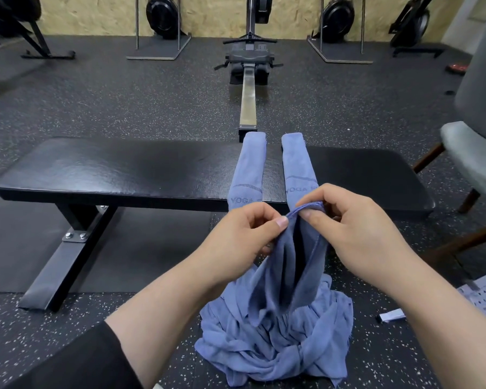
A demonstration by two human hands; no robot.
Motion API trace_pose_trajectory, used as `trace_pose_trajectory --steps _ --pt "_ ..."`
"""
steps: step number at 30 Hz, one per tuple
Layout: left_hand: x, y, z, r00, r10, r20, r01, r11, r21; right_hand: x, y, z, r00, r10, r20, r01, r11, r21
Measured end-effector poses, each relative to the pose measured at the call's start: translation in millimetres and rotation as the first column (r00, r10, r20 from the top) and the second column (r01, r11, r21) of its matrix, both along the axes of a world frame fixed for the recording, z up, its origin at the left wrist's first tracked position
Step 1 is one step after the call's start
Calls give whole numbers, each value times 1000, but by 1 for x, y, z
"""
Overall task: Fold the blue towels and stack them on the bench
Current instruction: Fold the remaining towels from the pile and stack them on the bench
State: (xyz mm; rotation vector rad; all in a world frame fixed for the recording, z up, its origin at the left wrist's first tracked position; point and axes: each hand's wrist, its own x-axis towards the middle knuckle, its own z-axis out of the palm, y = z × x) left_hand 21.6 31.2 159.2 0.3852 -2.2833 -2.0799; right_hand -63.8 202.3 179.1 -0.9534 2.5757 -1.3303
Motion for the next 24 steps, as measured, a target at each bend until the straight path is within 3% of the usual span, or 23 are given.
trace_pose_trajectory --steps 3,5,10,12,16,22,24 --pt "-3 -3 -4 998 -8 -68 -9 969 -247 1 -1 -1 1000 18 8 -18 1000 11" --pt "-5 -4 -4 997 -19 -81 -5 957 -291 1 -1 -1 1000 26 -2 -26 999 24" --pt "-2 -12 -1 990 -132 44 138 886 -443 3 0 2 999 35 -4 -35 999 -3" --pt "-1 -10 -3 992 -95 88 127 853 -506 4 1 3 999 45 0 -45 999 -18" --pt "-3 -13 -3 999 31 39 -5 844 -536 0 4 3 999 29 15 -28 996 -86" --pt "-1 -15 2 998 49 35 -34 939 -342 -8 12 3 1000 -7 6 7 994 -106" --pt "-2 -15 3 998 54 35 -37 925 -377 -8 13 3 1000 11 -1 -11 995 -96"
